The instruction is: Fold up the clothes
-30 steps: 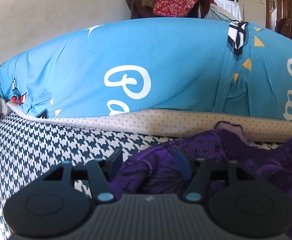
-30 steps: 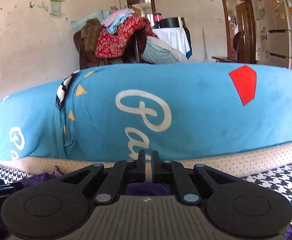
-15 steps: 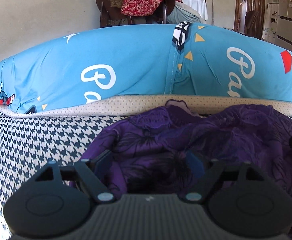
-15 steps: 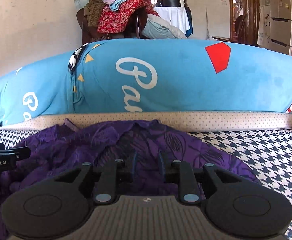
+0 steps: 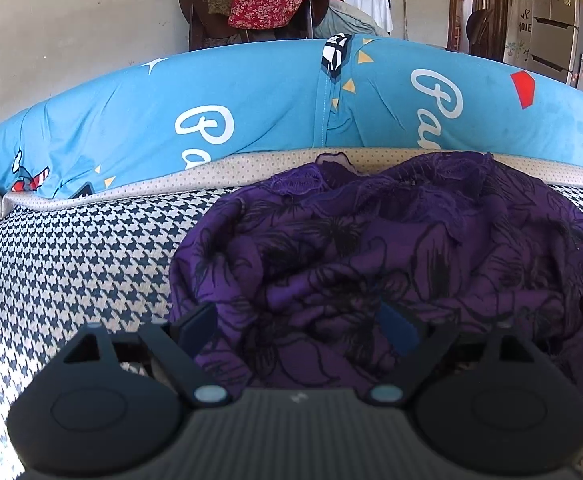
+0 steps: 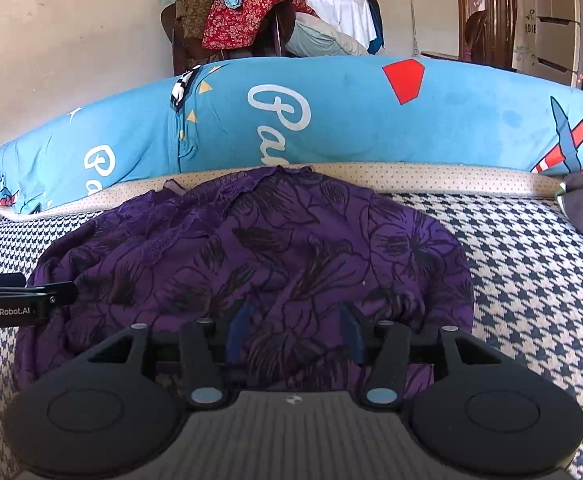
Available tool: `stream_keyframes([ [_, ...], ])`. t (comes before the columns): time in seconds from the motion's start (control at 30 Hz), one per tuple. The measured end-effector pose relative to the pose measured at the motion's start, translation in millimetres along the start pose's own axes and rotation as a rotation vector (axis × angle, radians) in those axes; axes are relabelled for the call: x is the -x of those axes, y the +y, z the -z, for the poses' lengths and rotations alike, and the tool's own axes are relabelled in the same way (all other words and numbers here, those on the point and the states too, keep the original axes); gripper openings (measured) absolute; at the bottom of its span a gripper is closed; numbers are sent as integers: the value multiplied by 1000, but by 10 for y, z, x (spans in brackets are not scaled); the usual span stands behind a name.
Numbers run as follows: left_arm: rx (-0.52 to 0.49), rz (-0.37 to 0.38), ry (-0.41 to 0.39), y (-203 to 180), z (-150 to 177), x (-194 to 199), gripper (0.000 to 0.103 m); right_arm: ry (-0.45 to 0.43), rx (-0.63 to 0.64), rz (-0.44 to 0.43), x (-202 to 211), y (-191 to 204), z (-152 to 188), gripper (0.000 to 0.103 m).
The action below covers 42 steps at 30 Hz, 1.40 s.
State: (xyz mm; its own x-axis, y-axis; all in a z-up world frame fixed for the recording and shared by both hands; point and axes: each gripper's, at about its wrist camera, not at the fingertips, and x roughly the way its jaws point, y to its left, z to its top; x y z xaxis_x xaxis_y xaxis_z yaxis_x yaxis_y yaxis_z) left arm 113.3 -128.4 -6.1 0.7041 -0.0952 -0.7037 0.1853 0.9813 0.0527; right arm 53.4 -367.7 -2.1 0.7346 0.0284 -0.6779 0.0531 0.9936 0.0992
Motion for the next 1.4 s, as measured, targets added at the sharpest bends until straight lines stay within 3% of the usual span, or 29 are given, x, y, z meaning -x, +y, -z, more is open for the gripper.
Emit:
stream_keyframes([
  [0.43, 24, 0, 37, 66, 357, 211, 90, 155, 170, -206, 125, 498, 707, 67],
  [0.6, 29, -21, 43, 78, 422, 207, 98, 170, 288, -217, 55, 749, 870, 69],
  [0.73, 33, -17, 48, 87, 477, 207, 98, 155, 379, -119, -24, 881, 987, 68],
  [0.9, 68, -17, 67, 121, 577, 188, 99, 127, 343, -110, 17, 780, 947, 29],
  [0.97, 80, -24, 75, 125, 645, 186, 99, 105, 329, -97, 64, 722, 910, 3],
  [1.07, 96, -34, 86, 131, 748, 183, 100, 35, 295, -12, 186, 561, 822, 2],
  [1.4, 143, -74, 128, 128, 1102, 113, 103, -190, -38, 284, 734, -430, 448, 2],
])
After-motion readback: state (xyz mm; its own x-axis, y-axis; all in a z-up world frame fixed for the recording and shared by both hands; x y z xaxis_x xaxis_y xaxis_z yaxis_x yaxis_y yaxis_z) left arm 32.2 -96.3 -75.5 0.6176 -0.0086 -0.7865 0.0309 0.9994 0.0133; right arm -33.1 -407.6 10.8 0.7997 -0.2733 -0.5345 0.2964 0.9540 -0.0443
